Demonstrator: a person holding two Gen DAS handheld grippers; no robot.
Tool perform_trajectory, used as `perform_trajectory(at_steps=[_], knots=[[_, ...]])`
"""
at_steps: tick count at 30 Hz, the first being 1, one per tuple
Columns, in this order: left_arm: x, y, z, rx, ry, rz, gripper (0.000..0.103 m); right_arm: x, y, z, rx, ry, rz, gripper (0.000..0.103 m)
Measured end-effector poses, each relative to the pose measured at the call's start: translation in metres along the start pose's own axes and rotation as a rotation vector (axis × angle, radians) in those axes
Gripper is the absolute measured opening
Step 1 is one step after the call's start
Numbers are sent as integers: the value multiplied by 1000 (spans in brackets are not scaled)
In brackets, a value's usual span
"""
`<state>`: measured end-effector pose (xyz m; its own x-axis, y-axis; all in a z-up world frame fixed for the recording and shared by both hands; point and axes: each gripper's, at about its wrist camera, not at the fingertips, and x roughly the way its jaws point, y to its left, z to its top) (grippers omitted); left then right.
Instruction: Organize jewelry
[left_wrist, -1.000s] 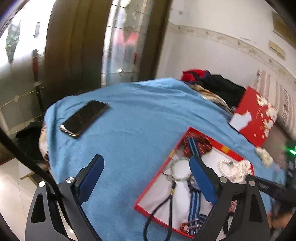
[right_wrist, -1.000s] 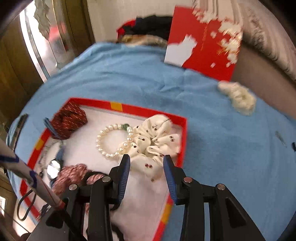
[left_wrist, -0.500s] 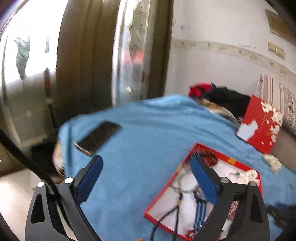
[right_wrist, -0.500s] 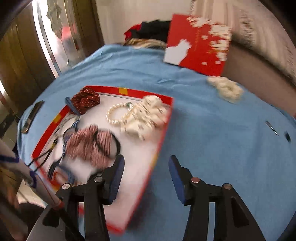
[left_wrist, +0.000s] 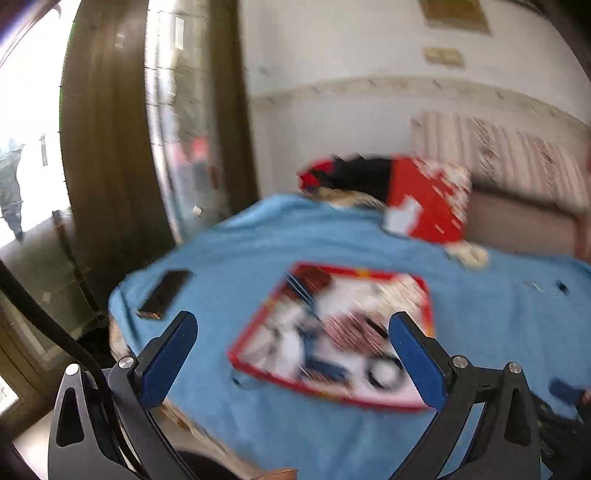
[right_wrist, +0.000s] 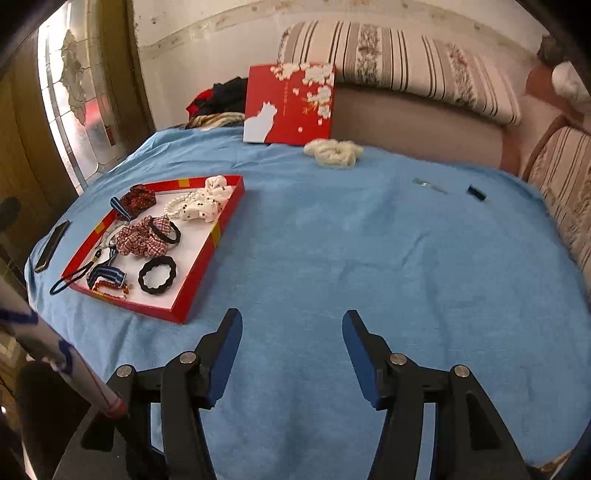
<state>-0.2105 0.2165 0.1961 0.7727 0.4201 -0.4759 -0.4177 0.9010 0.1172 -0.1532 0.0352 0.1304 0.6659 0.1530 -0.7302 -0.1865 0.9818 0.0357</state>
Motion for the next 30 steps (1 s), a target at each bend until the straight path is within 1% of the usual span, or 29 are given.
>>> perform_trajectory(at_steps=[2, 5, 9, 12, 15, 22, 30], knots=[[-7, -11, -7, 8, 33, -17, 103, -13, 0, -5, -19, -31, -10, 67], [-9, -26, -18, 36, 90, -29, 103, -24, -1, -12, -32, -58, -28, 68], [-4, -37, -32, 61, 163, -9, 103, -25, -4, -17, -12, -45, -20, 68], [0, -38, -38, 58, 204, -17, 103, -25, -4, -19, -9, -40, -10, 68], [1, -37, -43, 53, 218, -19, 103, -26, 2, -21, -29, -41, -15, 69], [4, -37, -47, 40, 246, -87, 103, -25, 14, -24, -57, -37, -20, 70], [19, -30, -51, 11, 297, -132, 103, -20, 20, -24, -74, -21, -46, 72]])
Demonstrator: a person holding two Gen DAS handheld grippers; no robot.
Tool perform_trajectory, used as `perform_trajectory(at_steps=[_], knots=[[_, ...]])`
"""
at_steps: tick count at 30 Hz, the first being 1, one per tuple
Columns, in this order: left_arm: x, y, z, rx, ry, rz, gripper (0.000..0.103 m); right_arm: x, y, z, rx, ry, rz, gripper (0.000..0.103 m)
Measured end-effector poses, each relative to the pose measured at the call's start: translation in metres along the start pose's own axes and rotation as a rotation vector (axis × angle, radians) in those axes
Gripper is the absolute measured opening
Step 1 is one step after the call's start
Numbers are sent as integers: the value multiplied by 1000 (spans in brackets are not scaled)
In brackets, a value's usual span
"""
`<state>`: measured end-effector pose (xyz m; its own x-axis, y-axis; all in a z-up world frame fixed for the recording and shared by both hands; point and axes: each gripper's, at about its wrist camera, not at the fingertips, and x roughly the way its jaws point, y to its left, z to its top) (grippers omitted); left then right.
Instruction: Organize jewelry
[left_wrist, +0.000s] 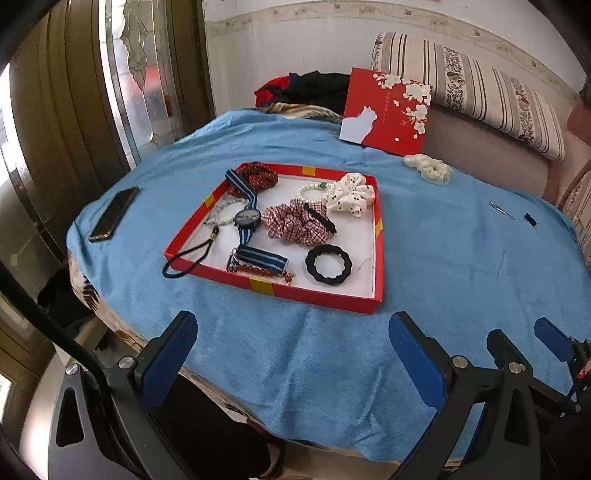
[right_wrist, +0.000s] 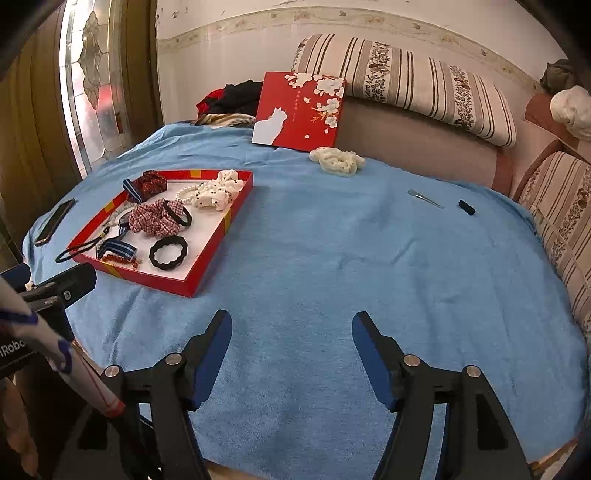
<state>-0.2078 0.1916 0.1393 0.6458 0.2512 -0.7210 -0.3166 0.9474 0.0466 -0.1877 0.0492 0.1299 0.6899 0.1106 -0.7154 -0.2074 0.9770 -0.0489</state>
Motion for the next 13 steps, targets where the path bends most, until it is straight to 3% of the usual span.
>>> perform_trajectory(at_steps=[4, 13], knots=[[7, 7, 0, -24, 17, -19, 103, 3, 5, 1, -12, 12, -7, 72], [18, 26, 2, -57, 37, 18, 103, 18, 20, 10, -29, 51, 13, 73]])
